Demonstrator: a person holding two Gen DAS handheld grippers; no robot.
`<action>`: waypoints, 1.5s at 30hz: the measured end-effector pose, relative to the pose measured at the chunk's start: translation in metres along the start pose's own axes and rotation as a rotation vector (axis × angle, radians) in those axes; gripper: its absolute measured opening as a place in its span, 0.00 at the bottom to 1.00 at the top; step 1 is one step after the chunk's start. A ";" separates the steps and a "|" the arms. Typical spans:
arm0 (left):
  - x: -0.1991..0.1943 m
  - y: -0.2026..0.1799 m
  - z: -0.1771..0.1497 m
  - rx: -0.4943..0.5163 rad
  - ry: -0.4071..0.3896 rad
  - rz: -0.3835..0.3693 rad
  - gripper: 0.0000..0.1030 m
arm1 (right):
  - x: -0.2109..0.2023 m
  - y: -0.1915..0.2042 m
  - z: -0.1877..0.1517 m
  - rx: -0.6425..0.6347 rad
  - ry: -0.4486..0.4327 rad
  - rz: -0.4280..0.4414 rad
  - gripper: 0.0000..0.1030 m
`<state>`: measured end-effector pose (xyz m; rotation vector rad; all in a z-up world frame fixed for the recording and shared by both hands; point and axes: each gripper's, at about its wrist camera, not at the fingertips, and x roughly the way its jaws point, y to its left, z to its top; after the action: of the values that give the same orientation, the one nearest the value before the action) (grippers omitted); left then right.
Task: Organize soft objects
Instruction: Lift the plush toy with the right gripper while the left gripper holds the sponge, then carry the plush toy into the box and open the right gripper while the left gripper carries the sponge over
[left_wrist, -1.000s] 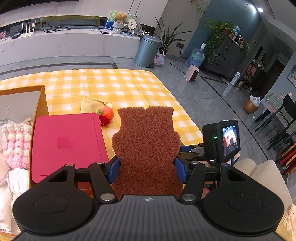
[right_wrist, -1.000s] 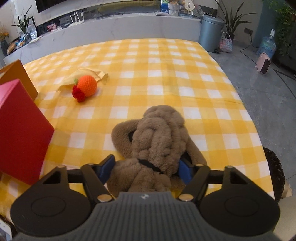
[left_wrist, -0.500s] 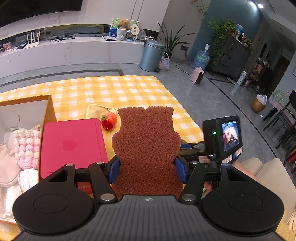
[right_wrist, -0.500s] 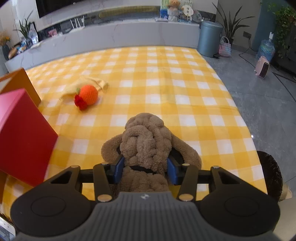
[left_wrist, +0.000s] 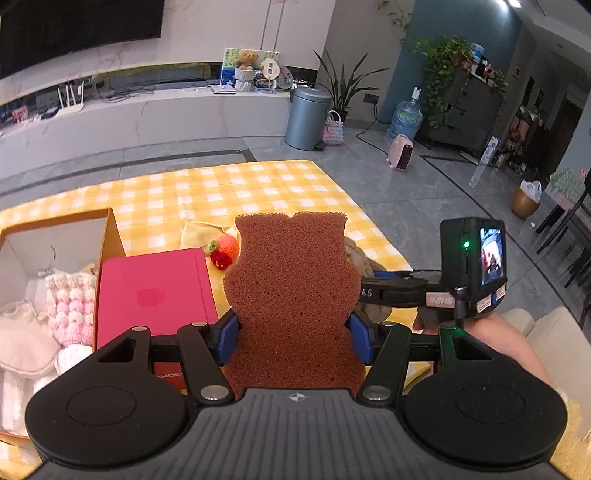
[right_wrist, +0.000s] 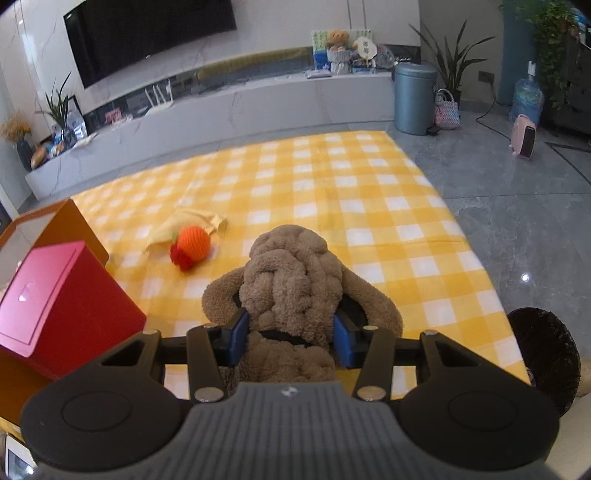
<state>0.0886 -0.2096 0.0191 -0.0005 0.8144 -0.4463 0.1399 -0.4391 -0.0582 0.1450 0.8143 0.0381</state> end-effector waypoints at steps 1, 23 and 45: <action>-0.001 -0.001 0.000 0.006 -0.001 0.001 0.67 | -0.002 -0.002 0.000 0.004 -0.008 0.004 0.46; -0.106 0.147 -0.003 -0.208 -0.169 0.157 0.67 | -0.025 -0.005 -0.011 0.140 -0.064 0.085 0.45; -0.087 0.283 -0.074 -0.410 -0.372 -0.022 0.67 | -0.098 0.225 0.054 -0.080 -0.206 0.444 0.45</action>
<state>0.0933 0.0931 -0.0187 -0.4606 0.5261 -0.2811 0.1172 -0.2315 0.0811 0.2478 0.5615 0.4667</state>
